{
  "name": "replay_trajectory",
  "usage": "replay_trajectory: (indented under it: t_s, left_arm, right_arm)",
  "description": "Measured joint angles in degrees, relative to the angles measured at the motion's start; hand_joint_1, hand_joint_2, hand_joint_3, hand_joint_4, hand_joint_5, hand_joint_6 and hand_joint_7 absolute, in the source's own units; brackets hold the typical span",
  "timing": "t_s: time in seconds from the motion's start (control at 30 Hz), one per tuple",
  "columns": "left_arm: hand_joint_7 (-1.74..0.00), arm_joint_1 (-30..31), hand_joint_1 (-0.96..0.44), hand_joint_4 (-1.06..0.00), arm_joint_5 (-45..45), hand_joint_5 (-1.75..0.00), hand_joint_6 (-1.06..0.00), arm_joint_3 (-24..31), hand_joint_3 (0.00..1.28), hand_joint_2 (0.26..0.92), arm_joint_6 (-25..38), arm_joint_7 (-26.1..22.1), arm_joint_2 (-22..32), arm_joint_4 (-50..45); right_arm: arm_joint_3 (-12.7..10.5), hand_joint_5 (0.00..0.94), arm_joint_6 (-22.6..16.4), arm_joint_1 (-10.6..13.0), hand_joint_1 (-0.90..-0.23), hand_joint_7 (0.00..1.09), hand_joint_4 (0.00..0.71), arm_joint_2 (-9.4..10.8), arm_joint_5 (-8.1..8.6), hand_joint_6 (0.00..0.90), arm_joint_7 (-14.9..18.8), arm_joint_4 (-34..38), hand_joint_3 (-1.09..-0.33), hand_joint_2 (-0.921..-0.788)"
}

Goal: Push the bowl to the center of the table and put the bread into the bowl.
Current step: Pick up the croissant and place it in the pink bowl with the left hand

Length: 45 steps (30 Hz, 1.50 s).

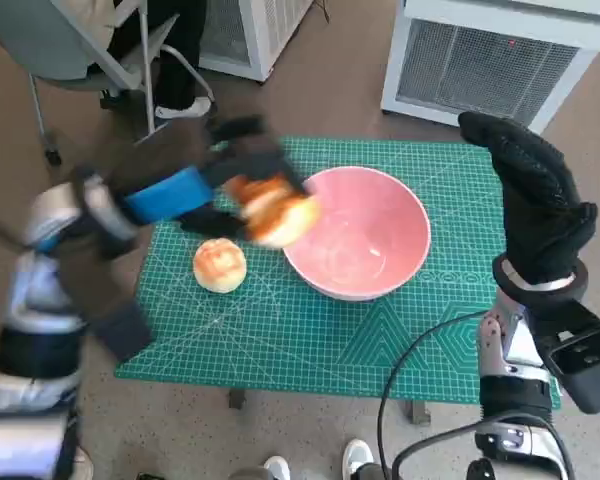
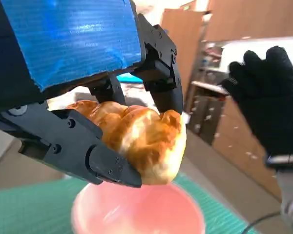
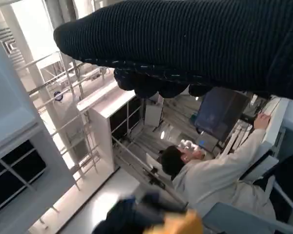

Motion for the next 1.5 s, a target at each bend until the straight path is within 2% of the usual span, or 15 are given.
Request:
replay_trajectory:
  t_s: [0.23, 0.4, 0.63, 1.03, 1.1, 1.13, 1.17, 1.2, 1.23, 1.27, 1.3, 1.4, 1.5]
  left_arm:
    - [-1.29, -7.30, 0.00, -0.50, 6.50, -1.21, -0.64, -4.94, 0.15, 0.921, -2.46, 3.53, -5.98, 12.60]
    - [-1.30, -10.02, 0.00, -0.50, 11.13, -1.23, -0.61, -8.47, 0.16, 0.921, -3.27, 5.76, -9.47, 20.90]
    - [-1.30, -11.97, 0.00, -0.52, 15.46, -1.24, -0.59, -12.16, 0.16, 0.921, -3.76, 7.61, -12.51, 29.37]
    - [-1.25, -13.28, 0.00, -0.51, 19.27, -1.29, -0.59, -15.50, 0.16, 0.921, -3.79, 10.01, -15.54, 37.44]
    - [-1.32, -13.30, 0.00, -0.46, 19.51, -1.32, -0.54, -15.75, 0.21, 0.921, -3.69, 10.15, -15.84, 38.45]
    - [-1.39, -13.34, -0.12, -0.43, 19.54, -0.98, -0.49, -15.84, 0.24, 0.921, -3.49, 10.12, -16.06, 39.15]
    - [-1.43, -13.36, -0.20, -0.47, 19.56, -0.66, -0.46, -15.92, 0.27, 0.921, -3.24, 10.06, -16.22, 39.64]
    - [-1.27, -13.38, -0.18, -0.43, 19.56, -0.53, -0.41, -15.96, 0.25, 0.910, -2.70, 9.80, -16.42, 40.23]
    - [-0.91, -13.42, -0.15, -0.39, 19.54, -0.34, -0.40, -15.98, 0.19, 0.911, -2.07, 9.22, -16.55, 40.77]
    - [-0.61, -13.46, -0.16, -0.29, 19.53, -0.22, -0.37, -15.99, 0.13, 0.906, -1.60, 8.70, -16.64, 41.16]
    - [-0.41, -13.55, -0.17, -0.22, 19.48, -0.14, -0.36, -15.98, 0.08, 0.906, -0.81, 7.83, -16.75, 41.72]
    - [-0.14, -13.64, -0.27, -0.11, 19.29, -0.05, -0.31, -15.86, 0.03, 0.899, 1.56, 4.77, -16.76, 42.28]
    - [-0.06, -13.59, -0.35, -0.07, 18.21, -0.02, -0.29, -15.25, 0.02, 0.902, 2.65, 2.45, -16.35, 41.85]
  right_arm:
    - [-0.03, 0.000, 0.61, 0.93, -0.609, 0.61, 0.269, -0.08, 0.00, 0.000, -0.46, -1.59, -0.764, -0.921]
    - [-0.02, 0.000, 1.26, 2.16, -0.607, 0.61, 0.269, -0.23, -0.01, -0.001, -0.80, -3.26, -0.764, -0.921]
    - [-0.15, 0.000, 1.47, 2.91, -0.598, 0.61, 0.268, -0.50, -0.04, -0.001, -1.21, -4.45, -0.764, -0.921]
    - [-0.11, 0.000, 1.27, 4.06, -0.597, 0.60, 0.264, -0.39, -0.58, -0.001, -2.58, -5.39, -0.764, -0.921]
    - [-0.07, 0.000, 1.19, 4.10, -0.595, 0.60, 0.264, -0.34, -0.74, -0.001, -2.83, -5.45, -0.764, -0.921]
    - [-0.05, 0.000, 1.17, 4.11, -0.594, 0.60, 0.264, -0.32, -0.82, -0.001, -2.95, -5.48, -0.764, -0.921]
    - [-0.04, 0.000, 1.15, 4.11, -0.592, 0.60, 0.264, -0.31, -0.88, -0.001, -3.03, -5.50, -0.764, -0.921]
    - [-0.01, 0.000, 1.11, 4.11, -0.592, 0.60, 0.264, -0.28, -0.95, -0.001, -3.16, -5.55, -0.764, -0.921]
    - [0.00, 0.000, 1.07, 4.12, -0.591, 0.60, 0.264, -0.26, -0.98, -0.001, -3.25, -5.55, -0.765, -0.921]
    - [0.01, 0.000, 1.06, 4.13, -0.589, 0.60, 0.264, -0.25, -1.01, -0.001, -3.29, -5.56, -0.765, -0.921]
    - [0.02, 0.000, 1.04, 4.15, -0.588, 0.60, 0.264, -0.24, -1.01, -0.001, -3.32, -5.56, -0.765, -0.921]
    - [0.02, 0.000, 0.99, 4.20, -0.587, 0.60, 0.264, -0.24, -1.01, -0.001, -3.41, -5.57, -0.765, -0.921]
    - [0.04, 0.000, 0.96, 4.29, -0.587, 0.60, 0.264, -0.18, -1.01, -0.001, -3.51, -5.57, -0.765, -0.921]
